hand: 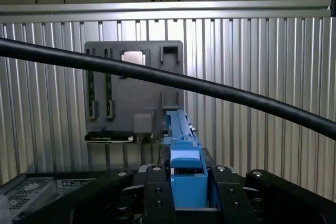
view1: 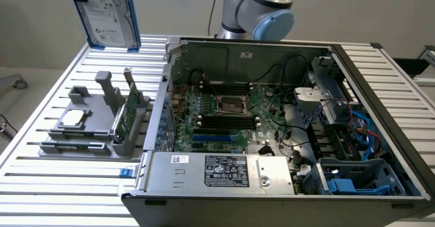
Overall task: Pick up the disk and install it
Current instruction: 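Pick up the disk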
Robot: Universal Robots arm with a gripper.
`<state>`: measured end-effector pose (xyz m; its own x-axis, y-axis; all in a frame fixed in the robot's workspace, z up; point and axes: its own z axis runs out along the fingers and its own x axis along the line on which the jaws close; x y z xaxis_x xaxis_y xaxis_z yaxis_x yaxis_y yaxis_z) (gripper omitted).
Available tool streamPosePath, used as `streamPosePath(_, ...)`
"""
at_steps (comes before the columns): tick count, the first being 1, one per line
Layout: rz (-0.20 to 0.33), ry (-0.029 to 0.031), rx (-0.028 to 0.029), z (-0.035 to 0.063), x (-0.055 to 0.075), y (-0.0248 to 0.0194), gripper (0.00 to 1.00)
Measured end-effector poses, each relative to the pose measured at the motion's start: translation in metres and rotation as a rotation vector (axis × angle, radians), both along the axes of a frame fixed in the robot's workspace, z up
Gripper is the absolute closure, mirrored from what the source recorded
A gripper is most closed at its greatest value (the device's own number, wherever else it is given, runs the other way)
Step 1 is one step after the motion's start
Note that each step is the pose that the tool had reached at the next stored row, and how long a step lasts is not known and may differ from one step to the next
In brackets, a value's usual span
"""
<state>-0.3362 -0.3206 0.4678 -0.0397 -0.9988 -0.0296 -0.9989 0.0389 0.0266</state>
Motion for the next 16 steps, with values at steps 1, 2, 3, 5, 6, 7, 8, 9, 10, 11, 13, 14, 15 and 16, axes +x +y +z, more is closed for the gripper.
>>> streamPosePath(1, 0.0, 0.0004, 0.0001, 0.0008, 0.005, -0.0006, 0.67)
streamPosePath(2, 0.0, 0.0006, 0.0001, 0.0014, 0.009, -0.0014, 0.67)
streamPosePath(3, 0.0, 0.0008, 0.0001, 0.0021, 0.014, -0.0025, 0.67)
streamPosePath(5, 0.0, 0.0009, 0.0004, 0.0034, 0.023, -0.0047, 0.67)
streamPosePath(6, 0.0, 0.0009, 0.001, 0.004, 0.027, -0.0058, 0.67)
streamPosePath(7, 0.0, 0.0008, 0.0018, 0.0044, 0.032, -0.0068, 0.67)
streamPosePath(8, 0.0, 0.0009, 0.0024, 0.0049, 0.037, -0.0079, 0.67)
streamPosePath(9, 0.0, 0.0008, 0.003, 0.0054, 0.041, -0.009, 0.67)
streamPosePath(10, 0.0, 0.0009, 0.0036, 0.0058, 0.046, -0.01, 0.67)
streamPosePath(11, 0.0, 0.0009, 0.0044, 0.0062, 0.05, -0.0111, 0.67)
streamPosePath(13, 0.0, 0.0009, 0.0056, 0.007, 0.059, -0.0131, 0.67)
streamPosePath(14, 0.0, 0.0009, 0.0063, 0.0074, 0.064, -0.0142, 0.67)
streamPosePath(15, 0.0, 0.0008, 0.0069, 0.0077, 0.068, -0.0152, 0.67)
streamPosePath(16, 0.0, 0.0008, 0.0076, 0.0081, 0.073, -0.0163, 0.67)
